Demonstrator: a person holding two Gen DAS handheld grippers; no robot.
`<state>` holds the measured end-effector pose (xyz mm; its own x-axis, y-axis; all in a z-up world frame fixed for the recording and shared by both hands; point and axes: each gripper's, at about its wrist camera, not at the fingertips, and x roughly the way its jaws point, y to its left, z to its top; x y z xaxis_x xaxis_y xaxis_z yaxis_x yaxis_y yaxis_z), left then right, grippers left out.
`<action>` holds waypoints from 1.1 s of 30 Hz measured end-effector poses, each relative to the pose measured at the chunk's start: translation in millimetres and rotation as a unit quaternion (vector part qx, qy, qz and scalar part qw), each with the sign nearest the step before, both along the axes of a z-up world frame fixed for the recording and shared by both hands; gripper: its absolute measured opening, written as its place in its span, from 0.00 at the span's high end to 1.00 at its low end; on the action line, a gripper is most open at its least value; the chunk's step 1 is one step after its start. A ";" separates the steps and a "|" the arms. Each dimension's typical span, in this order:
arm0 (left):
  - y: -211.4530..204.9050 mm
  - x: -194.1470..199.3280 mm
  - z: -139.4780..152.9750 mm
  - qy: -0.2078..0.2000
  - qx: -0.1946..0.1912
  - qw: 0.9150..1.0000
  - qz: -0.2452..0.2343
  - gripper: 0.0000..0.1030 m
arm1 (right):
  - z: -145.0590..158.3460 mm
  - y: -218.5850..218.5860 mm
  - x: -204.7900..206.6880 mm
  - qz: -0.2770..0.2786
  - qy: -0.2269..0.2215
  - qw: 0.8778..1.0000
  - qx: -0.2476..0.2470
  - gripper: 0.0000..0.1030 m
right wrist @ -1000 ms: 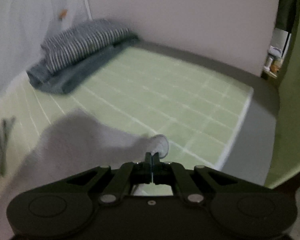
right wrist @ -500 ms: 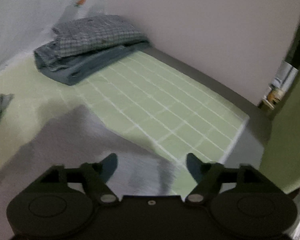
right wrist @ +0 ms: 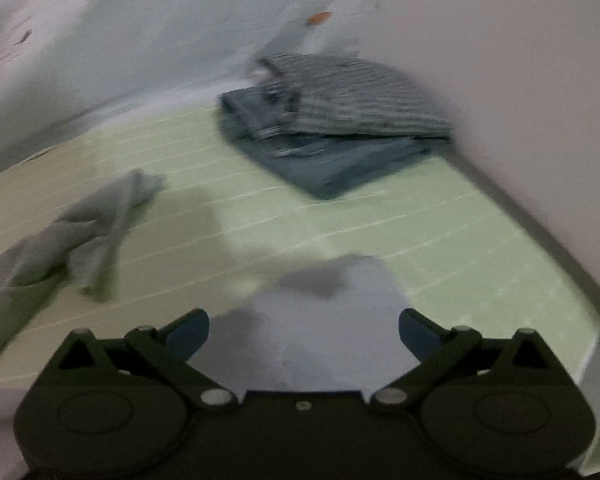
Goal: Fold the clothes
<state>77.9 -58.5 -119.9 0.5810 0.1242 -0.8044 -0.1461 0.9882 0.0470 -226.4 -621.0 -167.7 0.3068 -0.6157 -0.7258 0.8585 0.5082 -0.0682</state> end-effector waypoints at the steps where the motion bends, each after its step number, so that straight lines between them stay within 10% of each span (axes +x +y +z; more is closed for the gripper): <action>1: -2.1 4.3 -2.2 0.002 0.001 1.000 -0.005 0.21 | -1.2 4.6 8.8 0.007 0.001 1.000 0.006 0.01; 20: -9.5 182.5 -82.2 0.028 -0.076 0.988 -0.135 0.20 | -3.1 102.8 128.0 -0.001 0.030 0.998 0.059 0.00; 26: -19.9 193.8 -88.3 0.044 -0.078 0.980 -0.178 0.79 | -2.7 117.3 150.9 0.007 0.047 0.997 0.060 0.00; 33: -4.2 210.5 -86.4 0.040 -0.052 0.990 -0.127 0.82 | -4.1 114.6 171.0 0.018 0.039 0.998 0.047 0.01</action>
<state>288.4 -62.6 -206.3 0.5164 -0.1040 -0.8500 0.1082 0.9926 -0.0557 -55.3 -506.4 -171.8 0.2689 -0.5333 -0.8020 0.8331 0.5466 -0.0842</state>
